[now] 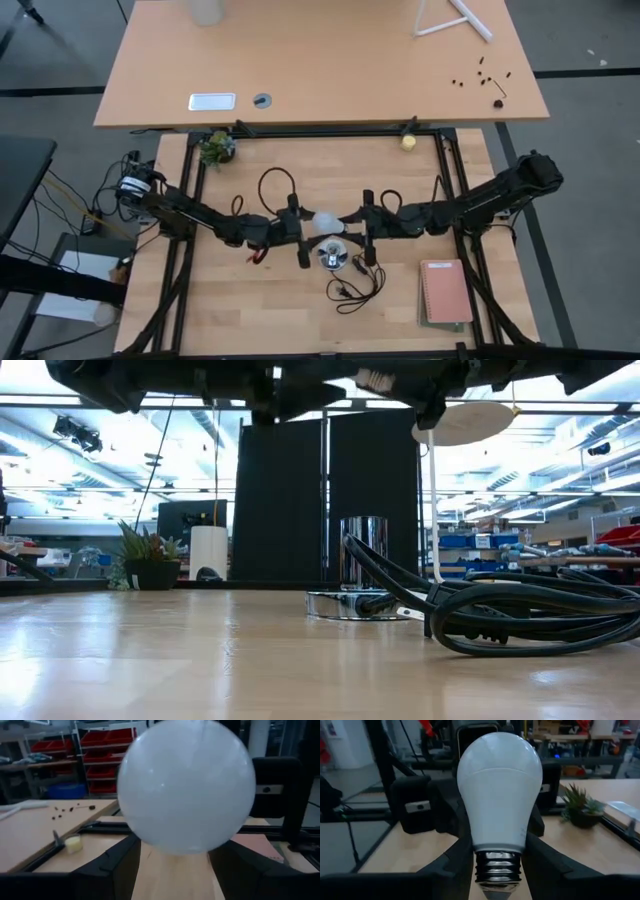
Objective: Screw lightbulb
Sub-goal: Insert the lightbulb into the lamp
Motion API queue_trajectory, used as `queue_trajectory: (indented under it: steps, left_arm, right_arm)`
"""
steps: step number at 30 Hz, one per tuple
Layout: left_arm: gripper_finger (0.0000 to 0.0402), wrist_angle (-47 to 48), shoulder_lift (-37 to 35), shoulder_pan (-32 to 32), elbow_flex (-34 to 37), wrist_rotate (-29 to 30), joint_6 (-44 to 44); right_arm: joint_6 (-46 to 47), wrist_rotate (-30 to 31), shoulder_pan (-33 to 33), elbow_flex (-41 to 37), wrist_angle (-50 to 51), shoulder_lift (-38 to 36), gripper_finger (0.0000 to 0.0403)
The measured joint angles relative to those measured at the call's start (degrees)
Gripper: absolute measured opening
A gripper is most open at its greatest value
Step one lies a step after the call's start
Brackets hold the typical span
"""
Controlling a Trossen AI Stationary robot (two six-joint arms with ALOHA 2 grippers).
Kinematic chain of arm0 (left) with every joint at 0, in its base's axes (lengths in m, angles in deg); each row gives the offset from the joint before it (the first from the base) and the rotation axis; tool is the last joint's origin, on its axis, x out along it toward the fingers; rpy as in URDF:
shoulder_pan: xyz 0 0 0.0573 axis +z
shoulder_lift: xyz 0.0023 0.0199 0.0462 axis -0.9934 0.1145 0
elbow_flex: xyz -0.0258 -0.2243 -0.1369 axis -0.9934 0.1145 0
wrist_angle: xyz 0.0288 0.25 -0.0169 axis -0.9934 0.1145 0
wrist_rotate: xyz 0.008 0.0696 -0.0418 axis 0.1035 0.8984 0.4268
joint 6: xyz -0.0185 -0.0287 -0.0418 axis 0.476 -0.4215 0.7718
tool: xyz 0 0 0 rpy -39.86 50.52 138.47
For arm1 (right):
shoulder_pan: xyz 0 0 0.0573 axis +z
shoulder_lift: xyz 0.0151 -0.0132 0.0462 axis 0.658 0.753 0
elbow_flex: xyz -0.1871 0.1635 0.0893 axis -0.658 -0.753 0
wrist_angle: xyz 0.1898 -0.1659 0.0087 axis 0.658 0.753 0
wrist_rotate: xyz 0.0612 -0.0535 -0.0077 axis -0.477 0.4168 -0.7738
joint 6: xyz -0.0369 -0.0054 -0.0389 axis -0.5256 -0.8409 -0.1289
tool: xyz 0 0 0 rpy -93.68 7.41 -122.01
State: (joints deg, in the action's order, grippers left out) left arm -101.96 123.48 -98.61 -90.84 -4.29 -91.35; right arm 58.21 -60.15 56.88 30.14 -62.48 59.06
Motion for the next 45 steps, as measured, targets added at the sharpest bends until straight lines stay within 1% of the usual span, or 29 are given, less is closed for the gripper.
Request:
queue_trajectory:
  steps: [5, 15, 21, 25, 33, 36, 39, 45]
  left_arm:
    - [0.0234, -0.2, 0.1, -0.5, -1.4, -2.0, -2.4]
    - [0.0234, -0.5, -0.2, -1.6, -2.6, -3.0, -5.8]
    - [0.0234, -2.1, -1.4, -2.5, -3.0, -1.6, -8.3]
    - [0.0234, -0.4, -1.8, -2.5, -3.0, -1.1, -8.2]
    - [0.0234, -1.4, -1.7, -2.2, -3.0, -0.8, -8.0]
    - [0.0234, -1.0, -1.7, -1.7, -3.0, -1.1, -6.7]
    - [0.0237, -1.0, -1.2, -1.4, -3.1, -1.6, -5.3]
    - [0.0262, 2.1, -0.2, -1.3, -5.8, -2.9, -4.6]
  right_arm:
    - [-1.4, 2.7, 2.0, 0.0, -1.3, 0.4, 0.0153]
    - [-3.1, 3.9, 3.0, 0.1, -1.8, 0.3, 0.0154]
    - [-4.1, 6.3, 4.0, 0.0, -0.2, -0.8, 0.0154]
    - [-4.7, 8.1, 4.2, 0.0, -0.6, -2.1, 0.0154]
    - [-4.6, 7.5, 3.2, 0.0, 1.2, -1.9, 0.0154]
    - [-5.4, 5.2, 3.2, 0.0, 0.9, -1.5, 0.0154]
    - [-5.8, 4.5, 3.2, 0.1, 0.1, -1.3, 0.0154]
    - [-6.0, 3.9, 2.8, 0.1, 0.0, -1.1, 0.0154]
